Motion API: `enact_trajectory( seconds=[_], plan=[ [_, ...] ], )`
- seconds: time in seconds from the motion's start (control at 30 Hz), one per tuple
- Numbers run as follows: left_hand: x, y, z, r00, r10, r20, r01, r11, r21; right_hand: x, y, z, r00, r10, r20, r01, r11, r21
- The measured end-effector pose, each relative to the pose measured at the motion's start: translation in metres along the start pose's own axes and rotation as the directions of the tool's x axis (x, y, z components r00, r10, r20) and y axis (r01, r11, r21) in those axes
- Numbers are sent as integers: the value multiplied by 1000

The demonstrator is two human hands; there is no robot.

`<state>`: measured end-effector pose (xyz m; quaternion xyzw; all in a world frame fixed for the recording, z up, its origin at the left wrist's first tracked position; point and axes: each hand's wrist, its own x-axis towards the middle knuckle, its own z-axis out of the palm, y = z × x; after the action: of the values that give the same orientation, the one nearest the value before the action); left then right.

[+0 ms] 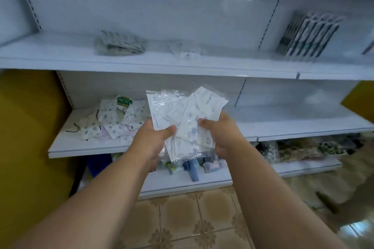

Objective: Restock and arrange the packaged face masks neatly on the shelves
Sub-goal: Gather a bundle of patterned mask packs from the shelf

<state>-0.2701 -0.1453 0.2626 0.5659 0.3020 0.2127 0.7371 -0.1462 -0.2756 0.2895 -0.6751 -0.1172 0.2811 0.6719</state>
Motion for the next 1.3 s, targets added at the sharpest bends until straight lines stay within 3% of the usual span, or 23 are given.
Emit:
enact_trajectory(
  seconds=[0.27, 0.43, 0.5, 0.7, 0.93, 1.1, 1.2, 1.3],
  plan=[
    [62, 79, 23, 990, 144, -11, -143, 988, 60, 54, -74, 15, 998, -62, -12, 63, 997, 42],
    [125, 109, 34, 1000, -10, 25, 11, 1000, -16, 113, -107, 17, 981, -121, -148, 126, 992, 19],
    [146, 120, 39, 1000, -9, 23, 10, 999, -31, 136, -116, 13, 975, -121, -187, 130, 991, 35],
    [229, 150, 80, 988, 148, -45, -134, 965, 225, 222, -150, -7, 979, -163, -125, 163, 987, -14],
    [330, 155, 136, 959, 249, -132, -173, 891, 421, 359, -176, -46, 982, -171, -85, 164, 982, -91],
    [363, 153, 148, 947, 262, -187, -57, 709, 703, 425, -183, -55, 985, -151, -80, 111, 922, -370],
    [367, 151, 153, 932, 288, -219, 51, 496, 867, 439, -189, -54, 979, -205, -19, 129, 682, -720],
    [364, 148, 161, 908, 356, -221, 127, 269, 955, 440, -192, -45, 967, -243, 74, 184, 473, -862]
  ],
)
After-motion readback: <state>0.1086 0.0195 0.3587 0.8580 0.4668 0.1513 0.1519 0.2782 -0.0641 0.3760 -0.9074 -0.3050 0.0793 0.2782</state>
